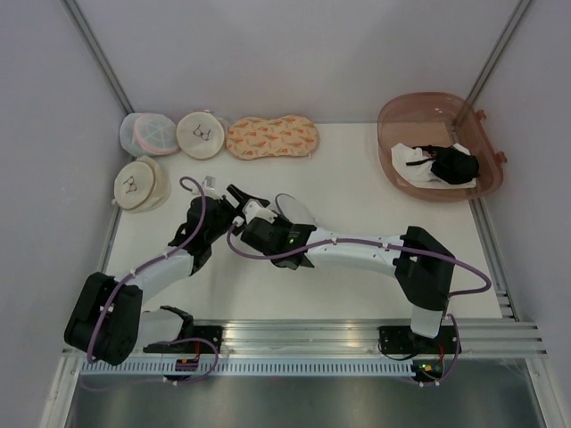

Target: Unzip the laundry bag and remove the bra

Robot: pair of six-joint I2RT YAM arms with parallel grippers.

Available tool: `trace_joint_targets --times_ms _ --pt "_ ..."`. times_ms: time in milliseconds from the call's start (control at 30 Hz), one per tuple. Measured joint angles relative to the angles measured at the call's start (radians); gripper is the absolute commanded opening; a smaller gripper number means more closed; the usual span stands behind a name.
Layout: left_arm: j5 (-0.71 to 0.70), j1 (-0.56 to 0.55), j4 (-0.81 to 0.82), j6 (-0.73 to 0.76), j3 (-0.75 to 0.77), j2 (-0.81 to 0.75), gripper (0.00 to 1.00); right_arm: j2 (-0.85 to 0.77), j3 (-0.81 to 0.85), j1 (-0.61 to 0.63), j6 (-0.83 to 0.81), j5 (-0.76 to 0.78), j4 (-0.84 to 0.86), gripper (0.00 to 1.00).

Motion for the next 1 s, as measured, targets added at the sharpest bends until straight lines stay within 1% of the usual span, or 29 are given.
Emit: trace_joint_targets --times_ms 67,133,167,200,233,300,333,367,400,433,533,667,833,900,1000 --pt "-0.049 0.0 -0.056 0.016 -0.002 -0.051 0.94 -0.005 0.0 0.0 -0.001 -0.04 0.011 0.0" --pt "-0.082 0.002 -0.098 0.024 -0.006 -0.09 0.94 -0.025 -0.009 0.0 -0.006 -0.137 0.018 0.0" --pt "-0.093 0.002 -0.115 0.028 -0.007 -0.105 0.94 -0.048 -0.023 0.0 -0.008 -0.195 0.025 0.05" --pt "-0.106 0.002 -0.138 0.035 -0.008 -0.124 0.94 -0.072 -0.037 -0.001 -0.008 -0.236 0.028 0.37" --pt "-0.11 0.002 -0.143 0.036 -0.008 -0.128 0.95 -0.103 -0.052 0.0 -0.011 -0.288 0.031 0.5" --pt "-0.12 0.003 -0.17 0.046 -0.009 -0.148 0.95 -0.17 -0.071 0.0 -0.008 -0.394 0.034 0.69" --pt "-0.122 0.005 -0.183 0.05 -0.009 -0.157 0.95 -0.204 -0.076 0.0 -0.008 -0.44 0.035 0.81" --pt "-0.122 0.006 -0.194 0.055 -0.01 -0.164 0.95 -0.231 -0.077 0.0 -0.006 -0.473 0.037 0.84" --pt "-0.124 0.008 -0.204 0.06 -0.01 -0.173 0.95 -0.266 -0.082 0.0 -0.006 -0.504 0.042 0.92" --pt "-0.124 0.01 -0.211 0.065 -0.011 -0.182 0.95 -0.288 -0.088 0.0 -0.005 -0.521 0.047 0.98" --pt "-0.124 0.013 -0.23 0.079 -0.019 -0.219 0.95 -0.386 -0.149 0.001 0.013 -0.55 0.084 0.98" --pt "-0.117 0.016 -0.263 0.104 -0.023 -0.287 0.95 -0.539 -0.235 -0.02 0.08 -0.547 0.125 0.98" --pt "-0.09 0.018 -0.344 0.153 -0.018 -0.404 0.95 -0.708 -0.269 -0.144 0.193 -0.486 0.166 0.98" --pt "-0.068 0.018 -0.383 0.182 -0.008 -0.463 0.95 -0.745 -0.275 -0.196 0.232 -0.46 0.164 0.98" --pt "-0.022 0.018 -0.424 0.232 0.017 -0.553 0.96 -0.778 -0.293 -0.237 0.285 -0.426 0.16 0.98"
